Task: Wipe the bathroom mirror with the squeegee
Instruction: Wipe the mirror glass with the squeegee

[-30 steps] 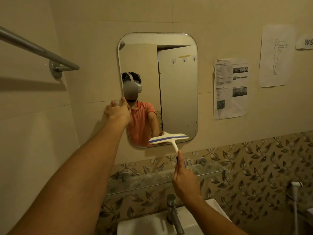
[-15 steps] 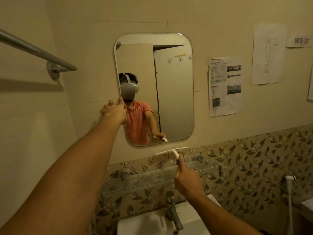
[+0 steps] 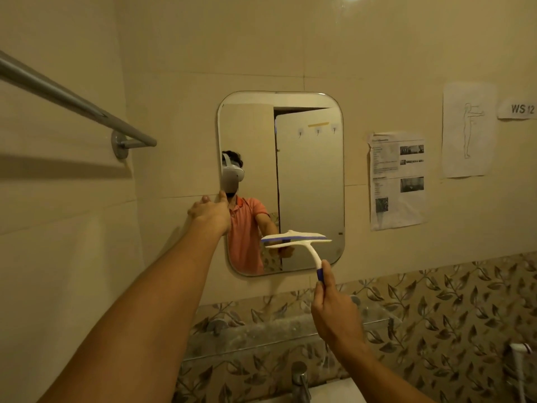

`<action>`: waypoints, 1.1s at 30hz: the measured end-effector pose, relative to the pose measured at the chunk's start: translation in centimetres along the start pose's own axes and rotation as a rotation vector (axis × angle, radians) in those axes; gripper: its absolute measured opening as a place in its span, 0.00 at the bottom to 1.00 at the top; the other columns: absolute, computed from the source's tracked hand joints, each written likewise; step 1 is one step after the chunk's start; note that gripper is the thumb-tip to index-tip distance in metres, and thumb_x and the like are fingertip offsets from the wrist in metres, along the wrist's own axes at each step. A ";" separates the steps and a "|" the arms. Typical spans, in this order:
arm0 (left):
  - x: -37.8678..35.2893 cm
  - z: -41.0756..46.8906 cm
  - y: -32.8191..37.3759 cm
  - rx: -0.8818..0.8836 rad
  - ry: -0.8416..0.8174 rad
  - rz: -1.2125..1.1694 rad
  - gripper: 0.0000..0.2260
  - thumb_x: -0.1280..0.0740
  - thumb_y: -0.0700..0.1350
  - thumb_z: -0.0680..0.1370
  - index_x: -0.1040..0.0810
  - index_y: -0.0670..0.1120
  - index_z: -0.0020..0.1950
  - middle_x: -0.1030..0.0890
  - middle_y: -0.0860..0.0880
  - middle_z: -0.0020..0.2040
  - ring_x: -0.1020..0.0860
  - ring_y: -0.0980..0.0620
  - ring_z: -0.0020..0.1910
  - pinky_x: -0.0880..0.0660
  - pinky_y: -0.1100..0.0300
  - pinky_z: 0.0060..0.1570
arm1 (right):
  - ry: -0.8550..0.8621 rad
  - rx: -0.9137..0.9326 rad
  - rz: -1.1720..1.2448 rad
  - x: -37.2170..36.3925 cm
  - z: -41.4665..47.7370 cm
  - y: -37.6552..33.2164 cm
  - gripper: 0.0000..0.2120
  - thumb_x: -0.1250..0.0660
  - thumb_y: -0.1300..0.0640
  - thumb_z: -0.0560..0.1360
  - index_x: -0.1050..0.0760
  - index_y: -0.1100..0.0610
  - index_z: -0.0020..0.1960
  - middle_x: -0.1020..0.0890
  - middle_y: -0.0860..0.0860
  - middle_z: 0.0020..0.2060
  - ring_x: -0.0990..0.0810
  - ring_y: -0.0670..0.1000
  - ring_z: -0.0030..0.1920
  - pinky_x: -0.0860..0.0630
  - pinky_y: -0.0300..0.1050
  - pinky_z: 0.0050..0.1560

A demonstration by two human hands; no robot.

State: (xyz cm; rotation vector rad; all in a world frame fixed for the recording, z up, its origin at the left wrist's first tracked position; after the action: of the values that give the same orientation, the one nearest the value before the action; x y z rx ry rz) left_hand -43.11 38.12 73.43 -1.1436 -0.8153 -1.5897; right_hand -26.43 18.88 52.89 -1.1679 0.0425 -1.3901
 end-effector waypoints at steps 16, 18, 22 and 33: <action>-0.6 0.6 0.0 0.010 0.028 -0.002 0.43 0.32 0.47 0.79 0.61 0.53 0.82 0.51 0.37 0.80 0.44 0.34 0.77 0.36 0.39 0.71 | -0.071 -0.132 0.090 -6.9 -4.3 -1.7 0.29 0.53 0.45 0.86 0.66 0.35 0.80 0.21 0.51 0.38 0.21 0.50 0.36 0.23 0.47 0.37; -0.7 0.5 -0.1 0.003 0.025 0.008 0.42 0.33 0.46 0.79 0.60 0.54 0.82 0.50 0.37 0.80 0.44 0.34 0.77 0.36 0.39 0.71 | -0.128 -0.153 0.054 -7.3 -5.3 -0.7 0.28 0.54 0.44 0.85 0.65 0.35 0.80 0.20 0.50 0.39 0.21 0.51 0.38 0.23 0.47 0.39; -0.8 0.5 -0.2 -0.010 0.008 0.037 0.42 0.34 0.45 0.79 0.61 0.54 0.81 0.52 0.37 0.81 0.44 0.35 0.77 0.36 0.39 0.71 | -0.088 -0.258 0.119 -6.9 -6.3 1.0 0.27 0.53 0.45 0.86 0.59 0.38 0.82 0.20 0.51 0.36 0.21 0.50 0.36 0.24 0.46 0.37; -0.9 0.3 -0.2 -0.012 0.012 0.047 0.41 0.35 0.47 0.80 0.62 0.54 0.81 0.52 0.37 0.81 0.44 0.35 0.77 0.36 0.39 0.70 | 0.276 -0.485 0.529 -1.0 2.1 -0.8 0.25 0.52 0.48 0.87 0.52 0.45 0.83 0.23 0.57 0.52 0.23 0.53 0.42 0.23 0.55 0.46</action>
State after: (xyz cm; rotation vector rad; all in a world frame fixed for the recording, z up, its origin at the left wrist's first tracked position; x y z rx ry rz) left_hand -43.12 38.76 72.65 -1.1528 -0.7665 -1.5636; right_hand -25.93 21.10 53.78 -1.2252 0.8644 -1.0749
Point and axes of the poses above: each hand's wrist, its own z-axis towards the middle knuckle, its own x-axis out of the back of the hand, y = z × x, the point moved 1 cm from there along z, towards the middle knuckle
